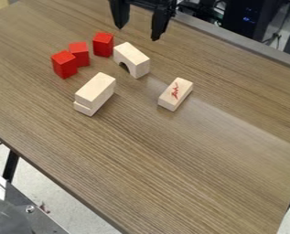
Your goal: Put the rectangular block on top of another rectangular block
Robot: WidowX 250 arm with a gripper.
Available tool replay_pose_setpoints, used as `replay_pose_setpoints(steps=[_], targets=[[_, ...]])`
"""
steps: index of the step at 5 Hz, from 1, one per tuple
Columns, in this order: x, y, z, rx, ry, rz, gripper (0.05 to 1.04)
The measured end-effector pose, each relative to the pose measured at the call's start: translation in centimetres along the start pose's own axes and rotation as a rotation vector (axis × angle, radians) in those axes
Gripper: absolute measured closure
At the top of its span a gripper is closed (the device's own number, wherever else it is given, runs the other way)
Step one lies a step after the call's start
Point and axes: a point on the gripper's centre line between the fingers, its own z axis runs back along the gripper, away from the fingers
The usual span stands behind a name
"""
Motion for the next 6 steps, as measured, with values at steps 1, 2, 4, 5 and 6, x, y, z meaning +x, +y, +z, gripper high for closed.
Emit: replay_pose_setpoints(steps=[1,2,4,5,6], targets=[[-0.5,-0.1,-1.1,-0.002,0.038,0.000,0.084],[-1.4,0.2,-2.1,-0.005,0.060,-0.009,0.084],[-2.9,1.8,-2.4,0.007,0.022,-0.040,0.084],[-3.3,2.4,-2.6,0.014,-0.011,-0.092,0.084],[-3.5,2.6,-3.2,0.027,-0.029,-0.131,0.084]])
